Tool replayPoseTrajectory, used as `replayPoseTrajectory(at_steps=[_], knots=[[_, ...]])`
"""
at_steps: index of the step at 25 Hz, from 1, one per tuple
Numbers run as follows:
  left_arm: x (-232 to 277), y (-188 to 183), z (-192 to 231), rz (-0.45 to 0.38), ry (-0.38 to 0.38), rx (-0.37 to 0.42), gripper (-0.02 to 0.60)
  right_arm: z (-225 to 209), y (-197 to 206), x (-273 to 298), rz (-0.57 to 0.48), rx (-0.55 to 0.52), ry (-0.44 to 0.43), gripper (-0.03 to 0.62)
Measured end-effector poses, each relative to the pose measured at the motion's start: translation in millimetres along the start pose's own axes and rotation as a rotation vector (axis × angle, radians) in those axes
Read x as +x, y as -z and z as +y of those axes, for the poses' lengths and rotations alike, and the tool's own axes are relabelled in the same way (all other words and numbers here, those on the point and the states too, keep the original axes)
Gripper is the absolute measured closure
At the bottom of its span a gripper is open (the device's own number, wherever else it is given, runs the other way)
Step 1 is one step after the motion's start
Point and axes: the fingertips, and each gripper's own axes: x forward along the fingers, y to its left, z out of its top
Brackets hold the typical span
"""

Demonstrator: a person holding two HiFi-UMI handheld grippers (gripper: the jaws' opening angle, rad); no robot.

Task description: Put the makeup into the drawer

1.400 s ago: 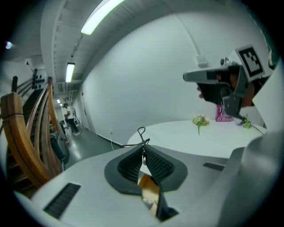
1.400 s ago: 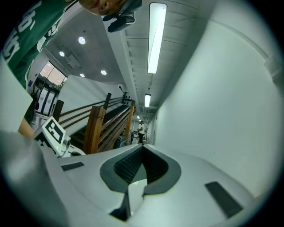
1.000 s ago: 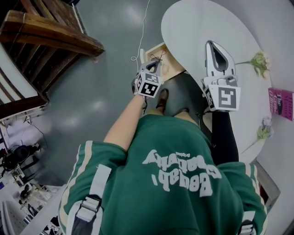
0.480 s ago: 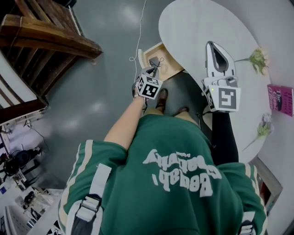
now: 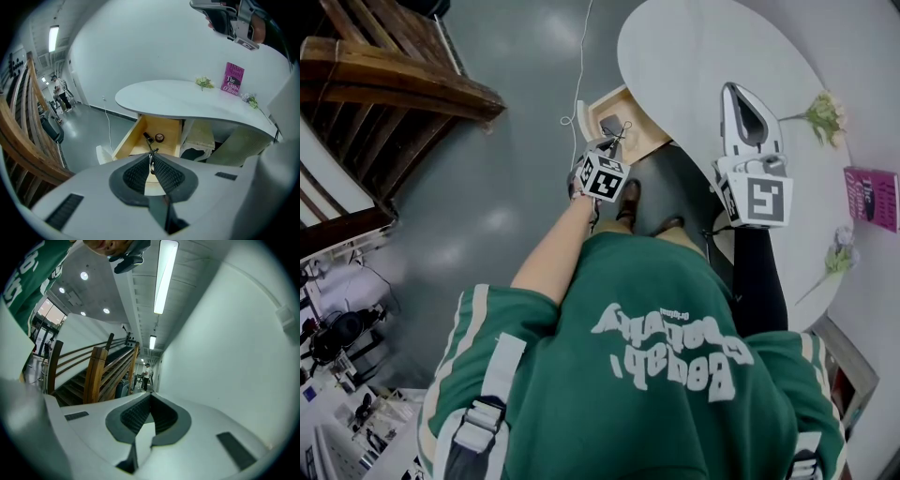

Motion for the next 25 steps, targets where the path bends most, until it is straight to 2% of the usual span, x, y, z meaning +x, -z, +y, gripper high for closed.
replayPoseTrajectory(at_steps=[2, 3, 4, 6, 16, 25], knots=[[1, 2, -3, 0.001, 0.018, 0.001, 0.537, 1, 0, -1, 0.002, -0.002, -0.002, 0.585], [2, 3, -5, 0.005, 0.029, -0.003, 0.472, 1, 0, -1, 0.003, -0.001, -0.002, 0.585], [3, 5, -6, 0.010, 0.038, -0.010, 0.379, 1, 0, -1, 0.004, -0.001, -0.003, 0.585], [2, 8, -7, 0.019, 0.049, -0.022, 0.351, 1, -1, -1, 0.004, -0.001, -0.003, 0.585], [2, 13, -11, 0.028, 0.053, -0.016, 0.348, 4, 1, -3, 0.008, 0.001, -0.004, 0.585], [-2, 5, -8, 0.002, 0.045, -0.005, 0.348, 3, -1, -5, 0.003, 0.001, 0.005, 0.585]])
